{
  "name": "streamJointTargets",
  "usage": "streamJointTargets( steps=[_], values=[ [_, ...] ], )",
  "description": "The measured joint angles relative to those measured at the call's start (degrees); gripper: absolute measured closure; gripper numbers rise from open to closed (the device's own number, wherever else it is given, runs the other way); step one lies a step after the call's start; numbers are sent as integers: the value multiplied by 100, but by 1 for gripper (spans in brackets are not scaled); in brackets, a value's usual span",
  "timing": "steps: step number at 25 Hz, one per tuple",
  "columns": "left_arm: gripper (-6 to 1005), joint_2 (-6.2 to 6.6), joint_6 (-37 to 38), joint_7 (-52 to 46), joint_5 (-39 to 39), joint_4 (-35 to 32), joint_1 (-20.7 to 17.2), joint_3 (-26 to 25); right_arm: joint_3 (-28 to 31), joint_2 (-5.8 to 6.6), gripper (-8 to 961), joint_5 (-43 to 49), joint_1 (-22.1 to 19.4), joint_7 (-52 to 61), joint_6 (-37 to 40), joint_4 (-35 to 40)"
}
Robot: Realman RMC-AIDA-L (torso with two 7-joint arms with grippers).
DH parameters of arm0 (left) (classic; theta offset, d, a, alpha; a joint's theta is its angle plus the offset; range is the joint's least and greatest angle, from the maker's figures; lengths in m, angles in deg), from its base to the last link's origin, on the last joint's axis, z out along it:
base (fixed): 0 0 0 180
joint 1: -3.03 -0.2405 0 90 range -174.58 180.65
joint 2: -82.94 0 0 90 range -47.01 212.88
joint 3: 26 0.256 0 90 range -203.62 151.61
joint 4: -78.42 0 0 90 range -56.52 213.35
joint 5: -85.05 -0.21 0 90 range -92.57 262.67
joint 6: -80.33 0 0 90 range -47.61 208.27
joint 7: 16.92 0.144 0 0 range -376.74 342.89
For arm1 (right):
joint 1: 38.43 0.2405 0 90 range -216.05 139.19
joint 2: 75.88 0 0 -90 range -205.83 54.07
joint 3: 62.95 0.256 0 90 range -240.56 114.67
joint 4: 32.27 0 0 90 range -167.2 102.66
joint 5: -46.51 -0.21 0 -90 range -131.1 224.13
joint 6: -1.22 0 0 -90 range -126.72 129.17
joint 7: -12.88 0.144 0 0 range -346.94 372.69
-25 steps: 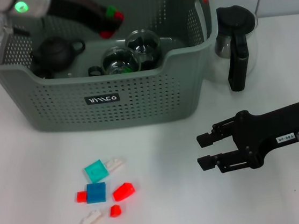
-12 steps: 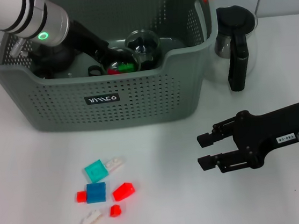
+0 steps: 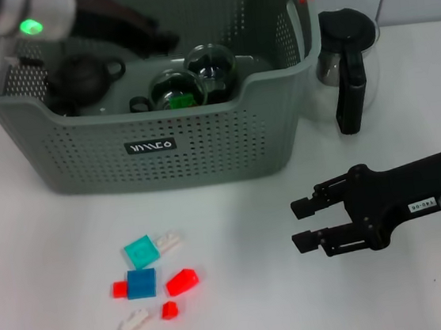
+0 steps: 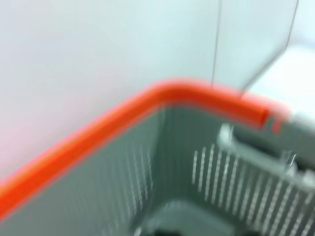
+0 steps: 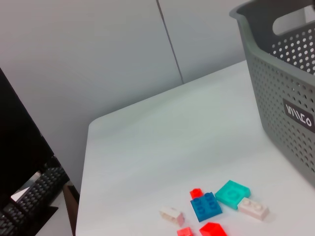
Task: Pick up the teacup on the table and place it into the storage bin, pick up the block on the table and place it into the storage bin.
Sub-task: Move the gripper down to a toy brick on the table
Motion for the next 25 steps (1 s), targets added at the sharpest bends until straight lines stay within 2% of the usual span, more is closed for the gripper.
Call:
streamJointTargets(
  steps=[4,9,10,14,16,20,25],
  values=[
    [582,31,1040,-196,673,-893,-378,-714,0,0,390,-2,1,1,0,0],
    [328,3,2368,-328,1653,-1508,-922,-1685,0,0,391,0,1,5,-1,0],
    [323,5,2605,-334,1845,-1577,-1098,-1788,0,0,391,0,1,5,-1,0],
    [303,58,3289,-208,2010,-1680,-1591,-1767,0,0,391,13,18,1,-2,0],
    [294,26,3859,94,1907,-1782,-1826,-1676,-4,0,391,24,40,0,-3,0],
    [274,-32,4073,251,1708,-1854,-1958,-1558,-3,0,391,27,49,0,-3,0],
    [275,-87,4039,275,1037,-1825,-2053,-914,0,-2,391,29,37,0,-13,0]
  ],
)
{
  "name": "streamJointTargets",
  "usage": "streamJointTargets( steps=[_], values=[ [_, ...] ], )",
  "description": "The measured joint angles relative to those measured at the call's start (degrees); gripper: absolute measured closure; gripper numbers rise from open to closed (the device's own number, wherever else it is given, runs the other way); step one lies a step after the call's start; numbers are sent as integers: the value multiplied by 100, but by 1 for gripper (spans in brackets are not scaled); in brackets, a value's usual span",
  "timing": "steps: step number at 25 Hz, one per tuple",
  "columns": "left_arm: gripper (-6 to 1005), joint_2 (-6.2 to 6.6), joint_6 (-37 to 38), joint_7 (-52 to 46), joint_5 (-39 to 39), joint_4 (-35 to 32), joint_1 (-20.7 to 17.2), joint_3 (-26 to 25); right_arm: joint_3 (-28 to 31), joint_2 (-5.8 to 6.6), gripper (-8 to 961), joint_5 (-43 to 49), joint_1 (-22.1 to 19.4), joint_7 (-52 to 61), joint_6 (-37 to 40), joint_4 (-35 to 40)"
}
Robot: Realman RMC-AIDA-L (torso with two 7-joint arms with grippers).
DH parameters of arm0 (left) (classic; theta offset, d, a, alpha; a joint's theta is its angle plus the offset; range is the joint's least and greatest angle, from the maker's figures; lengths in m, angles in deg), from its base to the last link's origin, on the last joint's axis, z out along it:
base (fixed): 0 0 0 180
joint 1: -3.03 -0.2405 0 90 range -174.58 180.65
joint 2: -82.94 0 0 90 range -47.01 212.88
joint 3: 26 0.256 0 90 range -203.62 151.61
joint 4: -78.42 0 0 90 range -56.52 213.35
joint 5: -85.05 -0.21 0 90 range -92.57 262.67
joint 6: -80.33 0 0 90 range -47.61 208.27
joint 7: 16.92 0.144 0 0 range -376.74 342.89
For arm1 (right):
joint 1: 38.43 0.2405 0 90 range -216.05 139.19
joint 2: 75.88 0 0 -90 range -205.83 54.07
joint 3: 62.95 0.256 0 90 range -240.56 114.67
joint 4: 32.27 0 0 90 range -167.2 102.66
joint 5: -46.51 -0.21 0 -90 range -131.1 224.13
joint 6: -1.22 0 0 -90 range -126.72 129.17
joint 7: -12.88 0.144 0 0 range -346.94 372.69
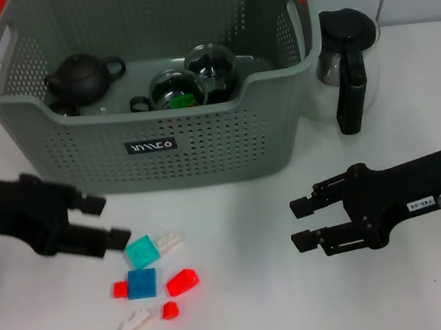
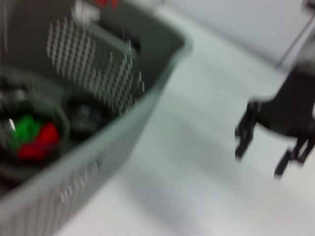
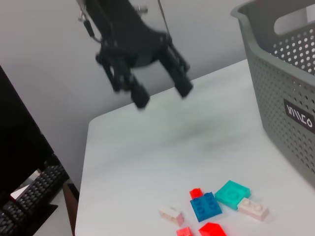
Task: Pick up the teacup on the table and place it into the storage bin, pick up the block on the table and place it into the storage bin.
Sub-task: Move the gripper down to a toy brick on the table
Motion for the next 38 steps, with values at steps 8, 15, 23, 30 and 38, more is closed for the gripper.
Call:
streamJointTargets(
  steps=[8,15,23,30,38],
  values=[
    [276,-287,-350,-89,-1345,13,101,902,0,-3,390,0,-20,6,-6,0],
    [276,-317,-757,-514,-1945,158,138,1870,0,1,390,-1,1,3,-17,0],
    [277,-327,-929,-1108,-2453,379,194,2498,0,3,390,-1,-2,0,-16,0],
    [278,-341,-1223,-1970,-2642,414,184,2961,0,3,390,-1,4,0,-22,0],
    [279,-355,-1236,-2349,-2600,414,154,3507,0,3,391,-1,-1,-9,-36,0]
  ],
)
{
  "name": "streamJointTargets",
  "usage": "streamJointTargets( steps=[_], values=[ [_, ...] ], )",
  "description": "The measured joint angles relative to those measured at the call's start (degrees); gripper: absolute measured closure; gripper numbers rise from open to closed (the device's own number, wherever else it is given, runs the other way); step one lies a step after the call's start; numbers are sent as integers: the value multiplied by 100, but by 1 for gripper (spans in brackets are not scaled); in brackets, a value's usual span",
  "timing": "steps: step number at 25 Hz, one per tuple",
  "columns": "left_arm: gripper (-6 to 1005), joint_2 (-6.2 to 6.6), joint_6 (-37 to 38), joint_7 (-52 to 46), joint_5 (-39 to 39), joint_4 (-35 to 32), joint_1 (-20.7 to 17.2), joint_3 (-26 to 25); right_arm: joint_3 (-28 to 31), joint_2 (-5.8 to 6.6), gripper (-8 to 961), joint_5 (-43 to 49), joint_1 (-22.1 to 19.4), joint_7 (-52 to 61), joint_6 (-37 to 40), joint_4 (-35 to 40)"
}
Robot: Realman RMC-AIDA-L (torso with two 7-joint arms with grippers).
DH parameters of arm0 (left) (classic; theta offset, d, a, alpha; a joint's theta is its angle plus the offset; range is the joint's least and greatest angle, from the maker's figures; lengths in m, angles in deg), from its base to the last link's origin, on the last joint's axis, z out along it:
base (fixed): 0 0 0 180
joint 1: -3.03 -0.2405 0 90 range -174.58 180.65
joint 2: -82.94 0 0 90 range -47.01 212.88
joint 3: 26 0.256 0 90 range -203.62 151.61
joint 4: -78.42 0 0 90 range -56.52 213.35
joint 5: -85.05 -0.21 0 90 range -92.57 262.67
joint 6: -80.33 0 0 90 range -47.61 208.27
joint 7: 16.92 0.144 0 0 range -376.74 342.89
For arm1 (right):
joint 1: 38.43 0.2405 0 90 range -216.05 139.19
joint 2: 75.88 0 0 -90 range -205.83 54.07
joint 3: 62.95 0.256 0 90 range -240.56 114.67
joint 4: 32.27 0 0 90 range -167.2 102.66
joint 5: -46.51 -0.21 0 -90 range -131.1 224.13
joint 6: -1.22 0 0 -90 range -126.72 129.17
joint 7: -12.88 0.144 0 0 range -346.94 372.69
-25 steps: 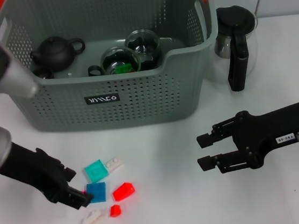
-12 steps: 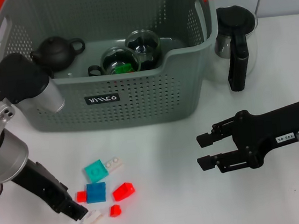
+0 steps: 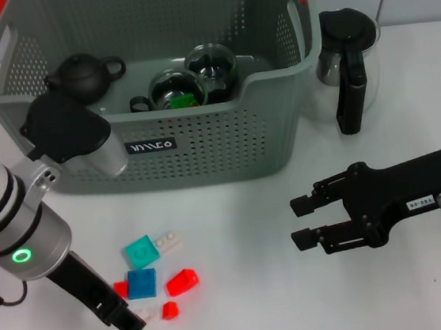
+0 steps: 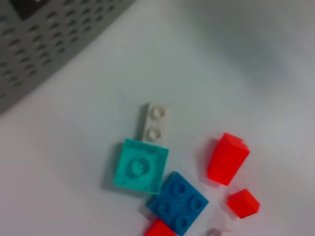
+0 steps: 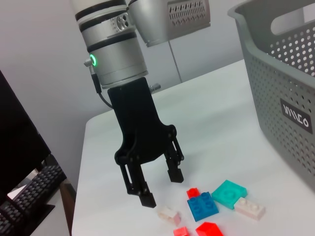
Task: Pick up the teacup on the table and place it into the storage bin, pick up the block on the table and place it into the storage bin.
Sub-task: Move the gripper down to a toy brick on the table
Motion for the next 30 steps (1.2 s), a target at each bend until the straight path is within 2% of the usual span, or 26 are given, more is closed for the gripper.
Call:
streamJointTargets(
  steps=[7,17,23,28,30],
  values=[
    [280,-12,-4,-50,124,184,15,254,0,0,390,0,-12,-32,-25,0],
    [281,-12,-400,-105,132,556,53,447,0,0,391,0,-28,-43,-25,-5],
    [425,-12,-464,-178,85,591,52,642,-1,0,391,0,-37,-43,-22,-9],
    [497,-12,-505,-190,81,594,58,675,-3,0,391,0,-37,-43,-21,-34],
    [606,-11,-534,-194,76,602,58,696,-3,0,391,0,-36,-46,-21,-57]
  ],
)
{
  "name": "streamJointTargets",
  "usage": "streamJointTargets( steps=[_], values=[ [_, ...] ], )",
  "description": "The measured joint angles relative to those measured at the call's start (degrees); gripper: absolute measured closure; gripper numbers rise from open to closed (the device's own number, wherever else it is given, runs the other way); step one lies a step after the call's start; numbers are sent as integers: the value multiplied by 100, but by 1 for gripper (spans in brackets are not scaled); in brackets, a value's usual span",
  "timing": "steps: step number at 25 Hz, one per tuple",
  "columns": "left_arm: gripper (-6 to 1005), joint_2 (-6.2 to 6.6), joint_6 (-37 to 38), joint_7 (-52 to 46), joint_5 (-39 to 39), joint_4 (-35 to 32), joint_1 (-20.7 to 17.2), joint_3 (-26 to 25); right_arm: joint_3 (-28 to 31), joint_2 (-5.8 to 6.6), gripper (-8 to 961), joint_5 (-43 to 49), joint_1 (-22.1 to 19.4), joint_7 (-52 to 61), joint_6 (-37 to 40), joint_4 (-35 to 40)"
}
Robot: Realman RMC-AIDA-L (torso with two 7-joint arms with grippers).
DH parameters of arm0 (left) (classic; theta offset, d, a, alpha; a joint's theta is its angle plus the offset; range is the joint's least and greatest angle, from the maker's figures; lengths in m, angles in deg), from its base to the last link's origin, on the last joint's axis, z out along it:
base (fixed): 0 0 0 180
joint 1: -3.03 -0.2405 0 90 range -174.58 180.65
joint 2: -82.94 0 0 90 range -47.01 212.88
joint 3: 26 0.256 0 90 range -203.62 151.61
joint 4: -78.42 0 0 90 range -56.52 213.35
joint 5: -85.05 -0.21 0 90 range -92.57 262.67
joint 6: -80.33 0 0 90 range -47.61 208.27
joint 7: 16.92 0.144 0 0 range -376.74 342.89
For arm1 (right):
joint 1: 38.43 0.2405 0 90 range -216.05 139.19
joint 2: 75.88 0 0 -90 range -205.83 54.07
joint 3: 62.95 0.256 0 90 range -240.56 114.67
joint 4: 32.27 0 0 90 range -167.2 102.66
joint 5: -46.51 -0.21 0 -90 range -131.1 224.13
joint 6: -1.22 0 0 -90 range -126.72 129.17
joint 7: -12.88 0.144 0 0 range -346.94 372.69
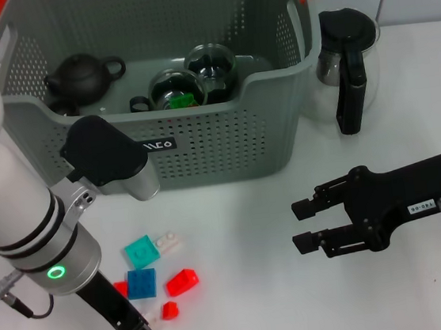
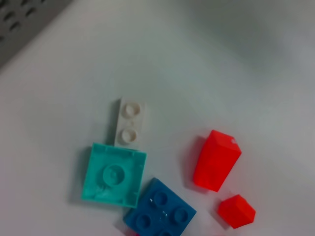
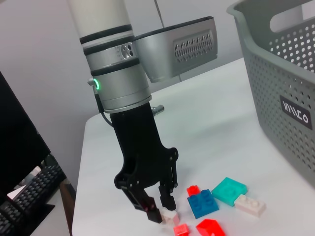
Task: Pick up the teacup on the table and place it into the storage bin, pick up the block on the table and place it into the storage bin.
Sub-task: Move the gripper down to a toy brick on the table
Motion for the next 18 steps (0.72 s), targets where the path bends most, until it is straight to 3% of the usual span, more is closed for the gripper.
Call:
streamJointTargets(
  steps=[6,15,18],
  values=[
    [841,14,-28,-3,-12,58,39,15,3,0,391,0,1,-7,1,-7],
    [841,21,54,10,-76,-107,67,-28,3,1,391,0,1,-7,8,-6],
    [841,42,299,133,-21,-380,67,-298,3,5,391,0,1,-7,8,-5]
  ],
)
